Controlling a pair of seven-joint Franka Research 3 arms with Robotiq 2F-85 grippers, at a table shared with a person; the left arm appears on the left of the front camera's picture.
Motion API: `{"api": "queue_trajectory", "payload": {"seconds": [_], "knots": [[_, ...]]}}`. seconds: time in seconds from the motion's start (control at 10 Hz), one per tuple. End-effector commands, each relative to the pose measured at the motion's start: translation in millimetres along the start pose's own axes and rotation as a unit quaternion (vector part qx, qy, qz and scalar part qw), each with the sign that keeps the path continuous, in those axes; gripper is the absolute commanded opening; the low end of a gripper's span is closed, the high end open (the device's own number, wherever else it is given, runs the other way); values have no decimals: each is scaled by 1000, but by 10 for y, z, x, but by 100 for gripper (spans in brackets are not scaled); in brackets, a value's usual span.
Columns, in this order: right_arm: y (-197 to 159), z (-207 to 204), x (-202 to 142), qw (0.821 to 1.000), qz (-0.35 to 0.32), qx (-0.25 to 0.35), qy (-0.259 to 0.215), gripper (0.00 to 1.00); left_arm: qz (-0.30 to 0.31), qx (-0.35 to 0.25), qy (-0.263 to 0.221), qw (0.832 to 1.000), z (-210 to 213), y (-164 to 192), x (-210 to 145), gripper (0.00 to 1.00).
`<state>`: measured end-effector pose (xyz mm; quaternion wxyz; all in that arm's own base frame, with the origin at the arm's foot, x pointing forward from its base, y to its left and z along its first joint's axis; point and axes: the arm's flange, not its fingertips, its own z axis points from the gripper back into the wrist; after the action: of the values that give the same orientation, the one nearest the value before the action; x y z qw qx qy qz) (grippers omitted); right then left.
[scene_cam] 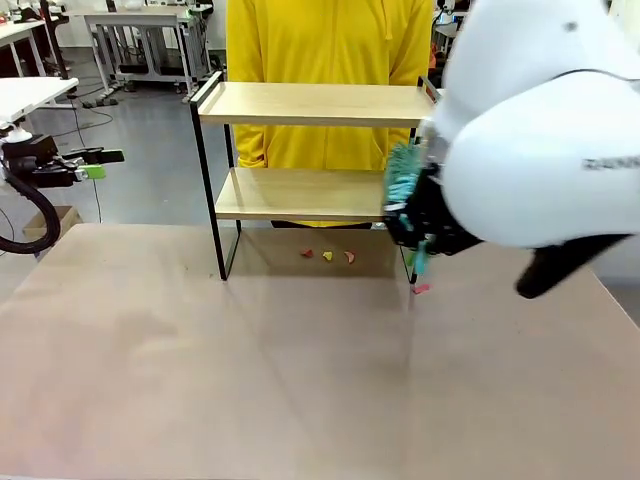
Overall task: Clean the shelf.
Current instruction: Clean the specific section of the Shelf indicated by the human with the Duster.
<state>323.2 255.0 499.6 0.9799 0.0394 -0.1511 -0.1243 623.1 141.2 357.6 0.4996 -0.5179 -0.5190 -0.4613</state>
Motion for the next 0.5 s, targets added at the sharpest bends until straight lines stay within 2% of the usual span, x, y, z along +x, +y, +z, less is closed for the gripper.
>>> {"api": "queue_trajectory", "payload": {"seconds": [0.0,0.1,0.4], "knots": [[-150,242,-57,999,44,23,-21,14,-1,-2,-1,1000,0,-26,26,100],[0,0,0,1000,0,0,0,14,-1,-2,-1,1000,0,-26,26,100],[0,0,0,1000,0,0,0,14,-1,-2,-1,1000,0,-26,26,100]]}}
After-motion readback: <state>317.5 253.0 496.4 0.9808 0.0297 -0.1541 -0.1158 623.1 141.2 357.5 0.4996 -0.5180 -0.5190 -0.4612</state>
